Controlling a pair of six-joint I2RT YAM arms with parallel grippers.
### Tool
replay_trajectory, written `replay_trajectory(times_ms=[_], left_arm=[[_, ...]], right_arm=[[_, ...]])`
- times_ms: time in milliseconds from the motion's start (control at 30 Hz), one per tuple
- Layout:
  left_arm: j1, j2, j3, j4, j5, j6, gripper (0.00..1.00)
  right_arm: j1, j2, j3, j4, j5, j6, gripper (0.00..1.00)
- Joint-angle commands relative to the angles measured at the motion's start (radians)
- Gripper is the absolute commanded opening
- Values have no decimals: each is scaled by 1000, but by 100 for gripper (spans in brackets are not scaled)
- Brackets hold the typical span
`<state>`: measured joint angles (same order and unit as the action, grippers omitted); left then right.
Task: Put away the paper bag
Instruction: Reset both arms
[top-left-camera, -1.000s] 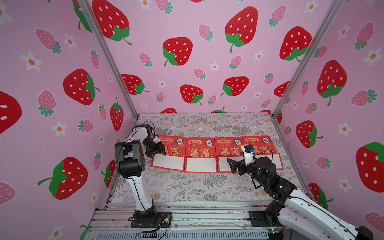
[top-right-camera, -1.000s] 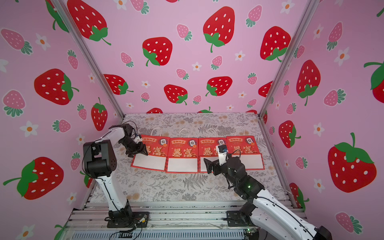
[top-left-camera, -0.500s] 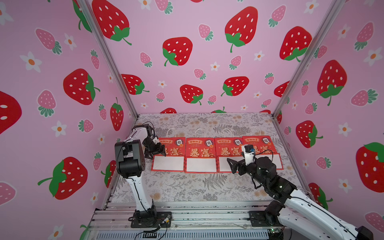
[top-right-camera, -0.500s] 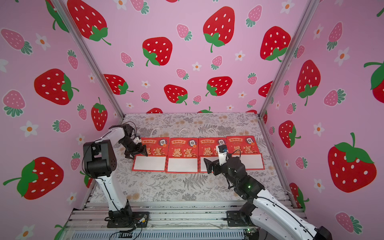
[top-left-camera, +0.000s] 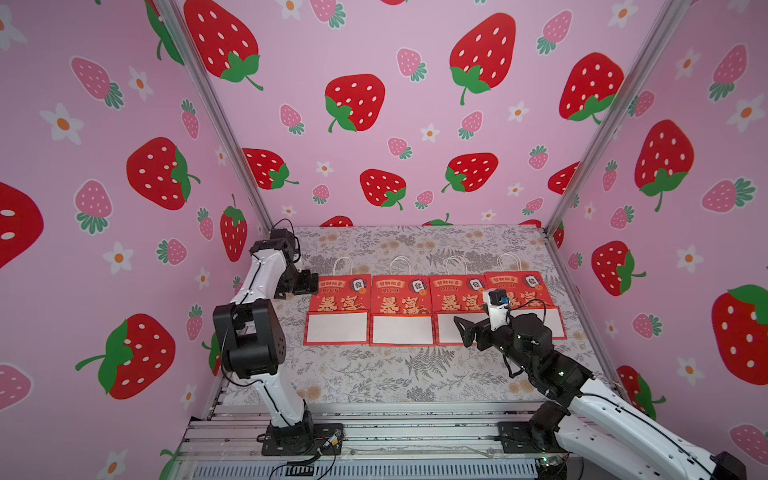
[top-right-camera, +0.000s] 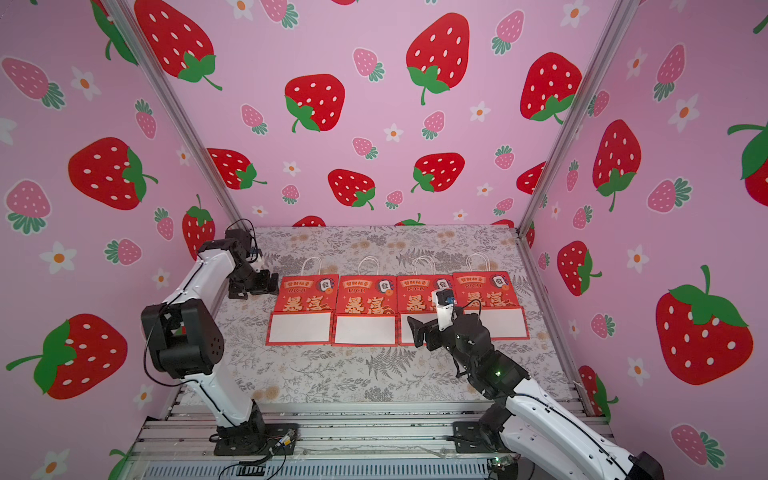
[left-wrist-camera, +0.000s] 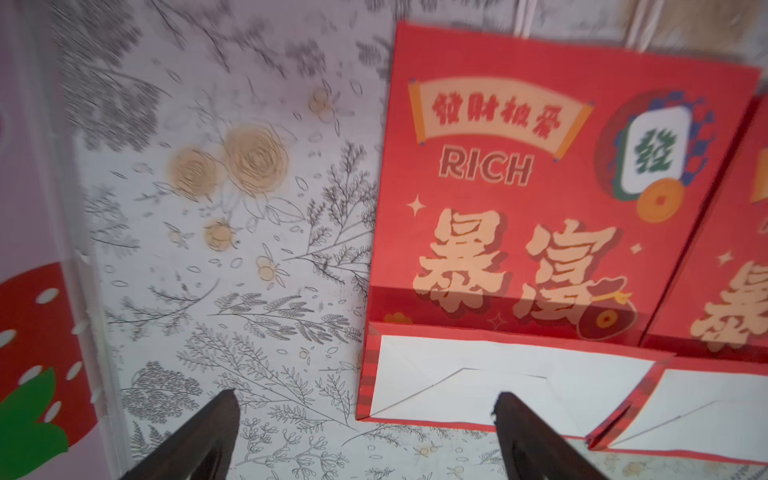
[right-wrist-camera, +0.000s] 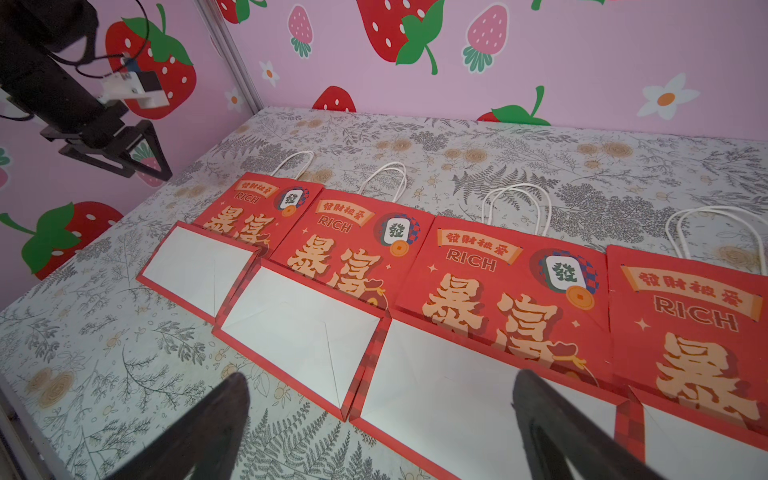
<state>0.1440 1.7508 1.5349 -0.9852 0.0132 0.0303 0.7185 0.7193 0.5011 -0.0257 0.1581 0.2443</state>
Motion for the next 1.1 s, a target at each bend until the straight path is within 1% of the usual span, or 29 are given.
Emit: replay_trajectory(times_ms=[0, 100, 133, 200, 267, 367, 433, 500, 567, 600, 667, 767, 833, 900, 967, 1067], left_arm=[[-69, -178, -80, 164, -54, -20, 96], [-165, -354, -206, 318, -100, -25, 96], [-196, -405, -249, 362, -110, -32, 100], [-239, -495, -332, 437, -112, -58, 99], [-271, -582, -432, 528, -124, -97, 99], [-307, -702, -626, 718, -165, -120, 99], [-316, -765, -751, 848, -202, -88, 99], [-317, -802, -869, 973, -239, -37, 99], [-316, -804, -942, 1066, -287, -31, 99], [-316, -790, -971, 1110, -307, -37, 99], [-316, -740, -1028, 1209, -322, -52, 99], [-317, -650, -1139, 1425, -287, -72, 99], [-314, -596, -1197, 1572, -283, -49, 99], [-289, -515, -1232, 1718, -263, -9, 99], [-264, -455, -1229, 1774, -230, 2, 99], [-243, -427, -1223, 1804, -152, 2, 99]], right_arm=[[-5, -5, 7, 4, 15, 18, 99], [-15, -24, 13, -6, 56, 24, 99], [-21, -26, 16, -6, 83, 14, 99], [-36, -19, 29, -20, 152, 6, 99], [-74, 5, 63, -60, 197, -8, 99], [-190, 62, 122, -123, 183, -4, 99], [-287, 99, 147, -129, 145, 4, 99], [-374, 139, 152, -102, 147, -9, 99], [-441, 176, 123, -19, 169, -55, 99], [-476, 185, 87, 62, 156, -104, 99], [-540, 250, 15, 209, 127, -147, 99], [-598, 331, -42, 373, 157, -190, 99], [-627, 392, -36, 393, 157, -200, 99], [-644, 461, -37, 449, 153, -204, 99], [-649, 514, -55, 539, 147, -200, 99], [-660, 585, -103, 688, 131, -194, 99]])
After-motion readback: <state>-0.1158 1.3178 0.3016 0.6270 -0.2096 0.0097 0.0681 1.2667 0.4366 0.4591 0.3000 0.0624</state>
